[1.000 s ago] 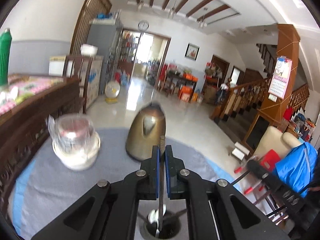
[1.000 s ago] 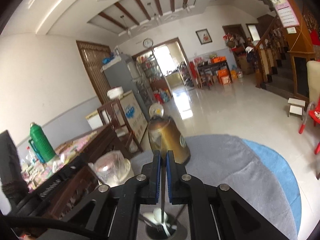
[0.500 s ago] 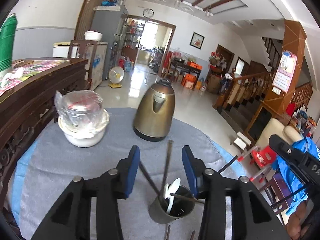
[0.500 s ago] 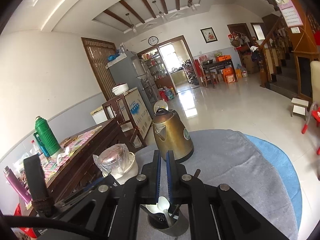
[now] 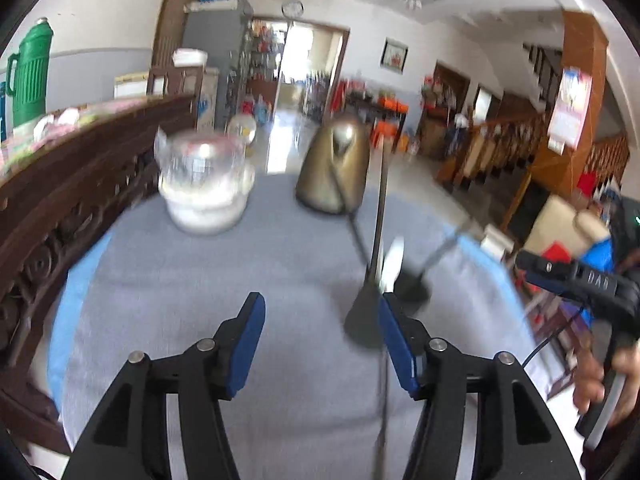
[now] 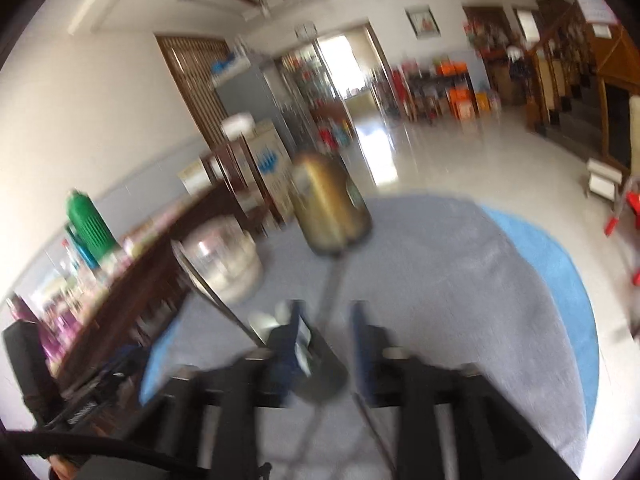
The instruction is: Organize utensils
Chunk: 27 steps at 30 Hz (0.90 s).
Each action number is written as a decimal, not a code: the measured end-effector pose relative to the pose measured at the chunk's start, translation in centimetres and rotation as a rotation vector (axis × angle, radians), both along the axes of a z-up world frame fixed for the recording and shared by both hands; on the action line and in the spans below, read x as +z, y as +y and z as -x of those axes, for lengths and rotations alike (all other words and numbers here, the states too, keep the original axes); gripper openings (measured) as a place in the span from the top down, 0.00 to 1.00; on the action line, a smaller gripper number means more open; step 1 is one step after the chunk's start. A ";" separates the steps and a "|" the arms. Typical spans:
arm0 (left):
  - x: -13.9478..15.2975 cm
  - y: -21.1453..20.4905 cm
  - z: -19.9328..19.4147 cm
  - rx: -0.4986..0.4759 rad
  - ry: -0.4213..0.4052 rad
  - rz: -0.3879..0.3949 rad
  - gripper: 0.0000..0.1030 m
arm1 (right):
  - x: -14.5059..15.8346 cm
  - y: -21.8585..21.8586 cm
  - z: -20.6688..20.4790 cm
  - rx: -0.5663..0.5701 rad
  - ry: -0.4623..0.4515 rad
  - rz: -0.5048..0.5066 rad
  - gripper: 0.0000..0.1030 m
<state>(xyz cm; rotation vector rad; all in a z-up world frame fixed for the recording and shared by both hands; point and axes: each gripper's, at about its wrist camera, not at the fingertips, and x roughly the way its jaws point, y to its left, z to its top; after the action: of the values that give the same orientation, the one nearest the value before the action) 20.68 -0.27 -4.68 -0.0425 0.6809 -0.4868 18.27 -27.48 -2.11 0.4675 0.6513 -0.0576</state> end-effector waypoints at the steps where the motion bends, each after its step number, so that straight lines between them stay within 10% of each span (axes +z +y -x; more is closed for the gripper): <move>1: -1.4 0.1 0.7 -0.004 0.032 -0.022 0.42 | -1.4 -0.3 0.2 0.002 0.030 -0.015 0.26; 7: -6.2 0.4 3.8 -0.040 0.145 -0.069 0.42 | -9.0 1.3 1.6 0.085 0.281 0.088 0.61; 21: -7.7 1.2 6.2 -0.038 0.193 -0.050 0.42 | -12.9 2.3 -7.3 0.130 0.475 0.219 0.61; 27: -7.7 2.6 5.9 -0.011 0.199 -0.037 0.42 | -12.8 2.1 -7.6 0.120 0.477 0.260 0.94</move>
<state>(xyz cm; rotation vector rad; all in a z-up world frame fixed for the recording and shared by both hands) 14.82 2.32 -12.38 -0.0530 0.8851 -0.4842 25.83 -25.37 -14.88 0.1592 1.1224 -0.1407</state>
